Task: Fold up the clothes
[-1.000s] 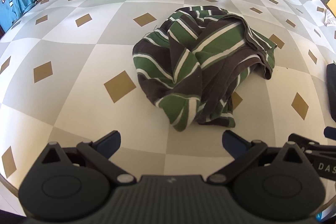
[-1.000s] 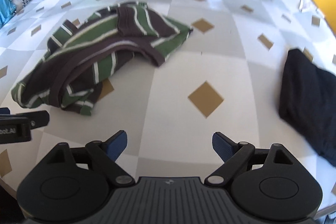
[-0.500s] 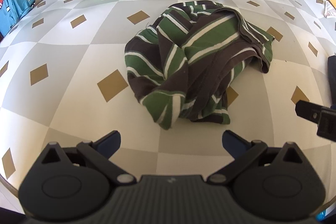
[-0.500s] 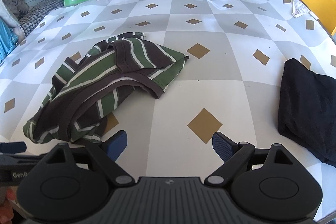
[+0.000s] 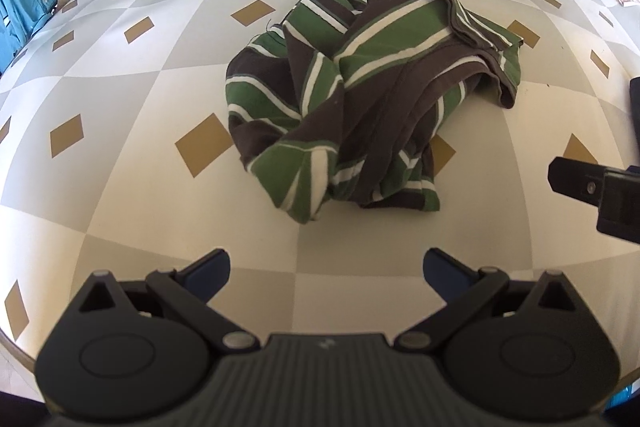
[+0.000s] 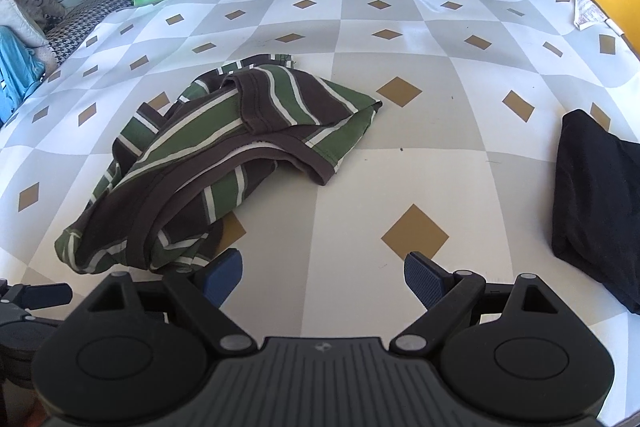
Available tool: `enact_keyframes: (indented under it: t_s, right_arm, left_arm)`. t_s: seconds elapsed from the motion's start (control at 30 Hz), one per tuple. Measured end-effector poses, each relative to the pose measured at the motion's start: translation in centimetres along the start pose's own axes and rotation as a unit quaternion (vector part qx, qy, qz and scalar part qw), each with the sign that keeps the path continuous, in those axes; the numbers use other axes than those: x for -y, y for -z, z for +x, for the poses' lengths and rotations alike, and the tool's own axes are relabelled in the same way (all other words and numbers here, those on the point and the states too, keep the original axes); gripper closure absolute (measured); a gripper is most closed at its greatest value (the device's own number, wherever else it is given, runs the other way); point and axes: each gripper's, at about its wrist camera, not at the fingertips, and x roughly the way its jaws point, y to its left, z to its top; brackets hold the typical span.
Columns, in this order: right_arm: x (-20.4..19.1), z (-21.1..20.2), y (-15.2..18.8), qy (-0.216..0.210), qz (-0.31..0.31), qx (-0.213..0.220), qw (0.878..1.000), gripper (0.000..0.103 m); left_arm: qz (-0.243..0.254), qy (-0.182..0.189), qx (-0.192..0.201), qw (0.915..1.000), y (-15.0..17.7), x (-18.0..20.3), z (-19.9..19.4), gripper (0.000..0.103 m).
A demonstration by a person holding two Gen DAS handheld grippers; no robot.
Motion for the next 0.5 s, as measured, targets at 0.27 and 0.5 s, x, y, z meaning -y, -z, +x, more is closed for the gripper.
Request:
enact_keyframes:
  t_s: [0.27, 0.5]
  right_arm:
    - [-0.6, 0.0, -0.1, -0.014, 0.002, -0.004, 1.0, 0.015]
    - [-1.3, 0.2, -0.1, -0.023, -0.006, -0.012, 1.0, 0.015]
  left_arm:
    - [0.007, 0.006, 0.004, 0.9999, 0.1, 0.3, -0.2, 0.0]
    - [0.005, 0.005, 0.0, 1.0, 0.2, 0.1, -0.1, 0.0]
